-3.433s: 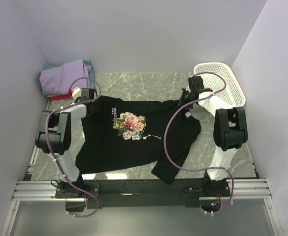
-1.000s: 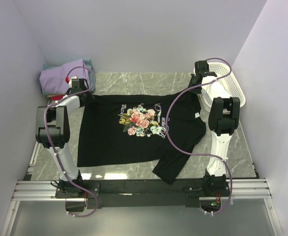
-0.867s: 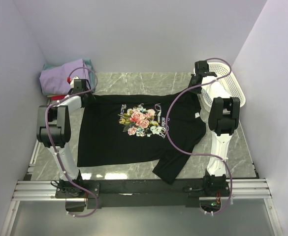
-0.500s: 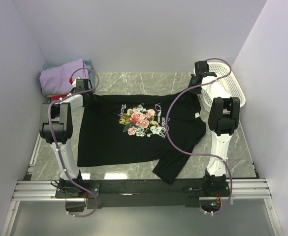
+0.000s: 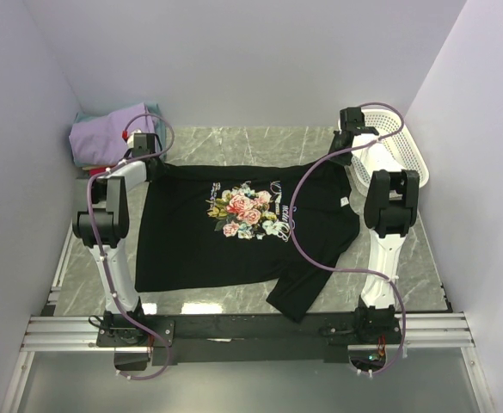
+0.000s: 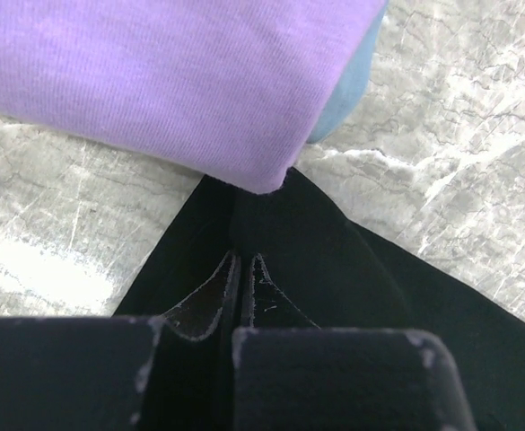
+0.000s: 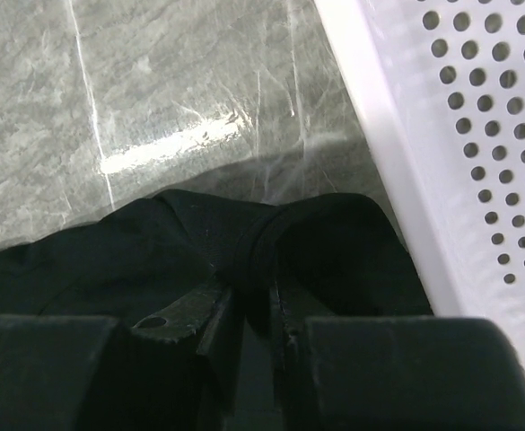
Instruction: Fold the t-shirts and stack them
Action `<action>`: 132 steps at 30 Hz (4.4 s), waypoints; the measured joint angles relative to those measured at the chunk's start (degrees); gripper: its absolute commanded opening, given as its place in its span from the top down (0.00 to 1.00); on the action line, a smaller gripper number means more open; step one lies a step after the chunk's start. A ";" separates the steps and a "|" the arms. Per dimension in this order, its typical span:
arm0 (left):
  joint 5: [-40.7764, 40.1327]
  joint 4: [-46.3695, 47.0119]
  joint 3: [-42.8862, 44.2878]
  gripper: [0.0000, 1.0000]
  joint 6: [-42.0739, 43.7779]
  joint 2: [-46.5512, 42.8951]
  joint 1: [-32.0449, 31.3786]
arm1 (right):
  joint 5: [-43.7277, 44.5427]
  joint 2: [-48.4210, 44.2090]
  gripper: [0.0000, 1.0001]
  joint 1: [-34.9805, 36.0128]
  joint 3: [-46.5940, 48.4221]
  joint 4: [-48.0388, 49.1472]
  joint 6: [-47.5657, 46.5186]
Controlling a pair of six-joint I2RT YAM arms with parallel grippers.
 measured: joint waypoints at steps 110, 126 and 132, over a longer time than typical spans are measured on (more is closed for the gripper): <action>13.60 -11.43 -9.64 0.29 0.02 -20.59 -6.82 | -10.10 -20.22 0.25 1.46 -29.14 5.60 0.07; 5.73 -14.95 -4.50 0.26 0.44 -6.29 -7.39 | -5.57 -12.11 0.23 1.92 -26.49 3.52 1.01; 0.55 -17.97 -0.04 0.26 1.42 -2.99 -7.15 | -5.07 -9.60 0.24 1.90 -22.36 0.31 1.20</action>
